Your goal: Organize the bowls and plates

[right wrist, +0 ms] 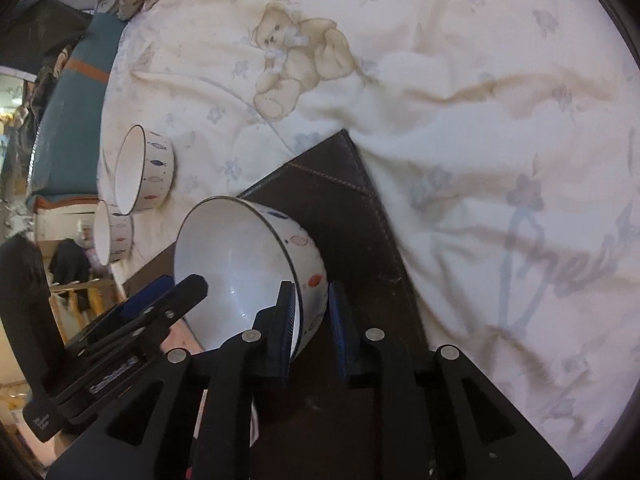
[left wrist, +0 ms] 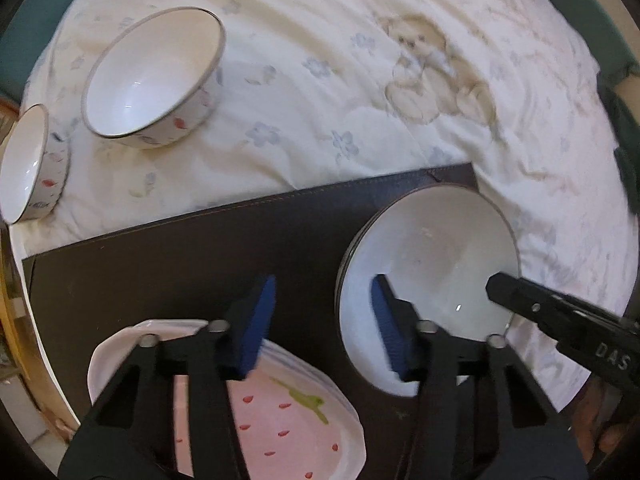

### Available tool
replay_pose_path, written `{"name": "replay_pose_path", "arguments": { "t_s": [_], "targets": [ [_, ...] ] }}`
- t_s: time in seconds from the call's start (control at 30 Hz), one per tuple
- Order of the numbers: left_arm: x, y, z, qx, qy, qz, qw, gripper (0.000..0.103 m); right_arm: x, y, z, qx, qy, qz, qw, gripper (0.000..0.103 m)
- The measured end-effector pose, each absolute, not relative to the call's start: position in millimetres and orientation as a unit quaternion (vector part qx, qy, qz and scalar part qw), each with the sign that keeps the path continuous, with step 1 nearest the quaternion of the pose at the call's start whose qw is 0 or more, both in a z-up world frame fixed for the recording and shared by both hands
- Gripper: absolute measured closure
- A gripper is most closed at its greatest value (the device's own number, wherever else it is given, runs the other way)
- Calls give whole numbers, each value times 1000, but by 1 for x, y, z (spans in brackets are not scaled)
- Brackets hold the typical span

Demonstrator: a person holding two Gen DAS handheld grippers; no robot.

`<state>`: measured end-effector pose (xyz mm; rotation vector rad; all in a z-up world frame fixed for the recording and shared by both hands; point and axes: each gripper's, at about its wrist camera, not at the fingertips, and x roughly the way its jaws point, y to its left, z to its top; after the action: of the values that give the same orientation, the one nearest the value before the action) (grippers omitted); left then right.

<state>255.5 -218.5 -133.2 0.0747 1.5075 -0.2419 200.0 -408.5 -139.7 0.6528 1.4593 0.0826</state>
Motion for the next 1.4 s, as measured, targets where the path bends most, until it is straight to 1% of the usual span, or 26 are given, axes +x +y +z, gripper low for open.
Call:
{"name": "replay_pose_path", "arguments": {
  "t_s": [0.03, 0.07, 0.27, 0.43, 0.53, 0.6, 0.7, 0.77, 0.87, 1.0, 1.4],
  "targets": [
    [256, -220, -136, 39, 684, -107, 721, 71, 201, -408, -139, 282, 655, 33, 700, 82],
    [257, -222, -140, 47, 686, -103, 719, 73, 203, -405, -139, 276, 657, 32, 701, 82],
    [255, -232, -150, 73, 685, -95, 718, 75, 211, -391, -145, 225, 667, 26, 710, 82],
    [255, -243, -152, 81, 689, -103, 713, 87, 214, -382, -158, 195, 677, 27, 709, 82],
    [254, -249, -152, 104, 681, -109, 716, 87, 215, -379, -164, 193, 679, 29, 708, 82],
    [254, -248, -153, 102, 683, -114, 714, 87, 215, -377, -166, 197, 679, 35, 706, 84],
    [253, -245, -152, 105, 682, -119, 714, 89, 215, -374, -166, 196, 677, 32, 709, 85],
    [255, -242, -150, 104, 679, -117, 717, 93, 215, -375, -166, 196, 677, 32, 709, 85],
    [258, -241, -142, 105, 671, -122, 724, 97, 214, -374, -161, 182, 675, 33, 714, 90],
    [253, -237, -129, 110, 664, -110, 731, 98, 211, -376, -156, 192, 673, 38, 713, 94],
    [229, -206, -75, 92, 635, -105, 760, 98, 200, -349, -109, 179, 644, 62, 741, 93]
  ]
}}
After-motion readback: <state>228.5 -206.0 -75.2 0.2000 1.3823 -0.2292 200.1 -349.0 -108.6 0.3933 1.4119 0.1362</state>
